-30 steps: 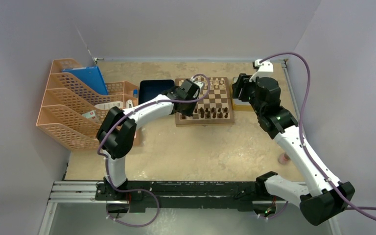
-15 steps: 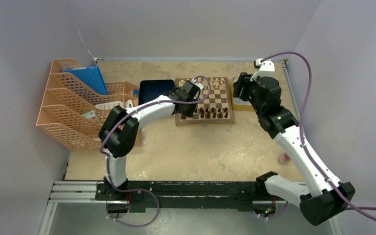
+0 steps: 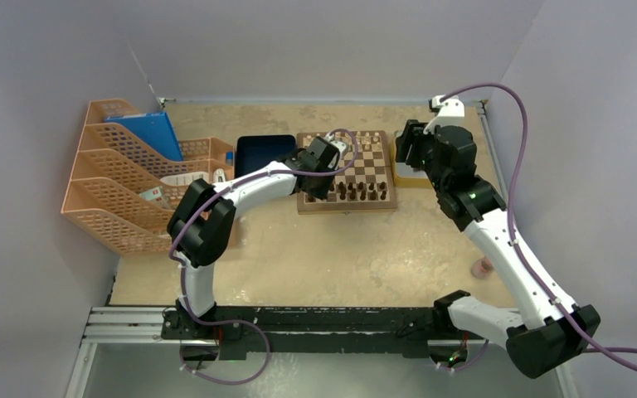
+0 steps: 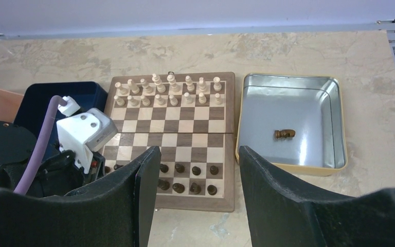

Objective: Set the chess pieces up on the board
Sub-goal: Place the chess piece on the chessboard.

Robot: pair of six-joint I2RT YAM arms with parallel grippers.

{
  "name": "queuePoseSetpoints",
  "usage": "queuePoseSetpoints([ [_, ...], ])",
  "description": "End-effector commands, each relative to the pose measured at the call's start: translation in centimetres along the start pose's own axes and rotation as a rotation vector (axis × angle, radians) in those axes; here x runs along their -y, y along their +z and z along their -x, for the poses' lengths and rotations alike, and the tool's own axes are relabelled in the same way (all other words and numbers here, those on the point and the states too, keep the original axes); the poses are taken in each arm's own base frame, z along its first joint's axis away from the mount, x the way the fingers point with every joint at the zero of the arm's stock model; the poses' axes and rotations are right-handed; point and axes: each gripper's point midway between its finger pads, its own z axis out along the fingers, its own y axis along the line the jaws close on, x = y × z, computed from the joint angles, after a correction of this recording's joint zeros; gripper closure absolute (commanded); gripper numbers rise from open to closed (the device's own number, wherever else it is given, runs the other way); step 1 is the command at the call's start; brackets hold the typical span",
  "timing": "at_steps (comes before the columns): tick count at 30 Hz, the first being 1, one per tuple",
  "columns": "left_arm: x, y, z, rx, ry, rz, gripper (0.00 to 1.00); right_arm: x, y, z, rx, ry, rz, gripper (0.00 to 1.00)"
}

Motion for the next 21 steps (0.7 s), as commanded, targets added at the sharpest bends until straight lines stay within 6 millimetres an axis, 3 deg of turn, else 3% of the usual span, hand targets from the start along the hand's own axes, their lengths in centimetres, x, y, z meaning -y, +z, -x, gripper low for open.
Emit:
queuePoseSetpoints([
  [1, 0.9, -0.2, 0.7, 0.023, -0.001, -0.031, 0.88, 0.1, -0.6, 2.5, 0.062, 0.013, -0.007, 0.4],
  [13, 0.6, -0.3, 0.4, 0.01, -0.002, -0.013, 0.79, 0.2, -1.0, 2.3, 0.062, 0.025, -0.009, 0.4],
  [21, 0.4, -1.7, 2.2, 0.057, -0.047, 0.006, 0.6, -0.8, -0.5, 2.3, 0.039, 0.096, 0.021, 0.4],
])
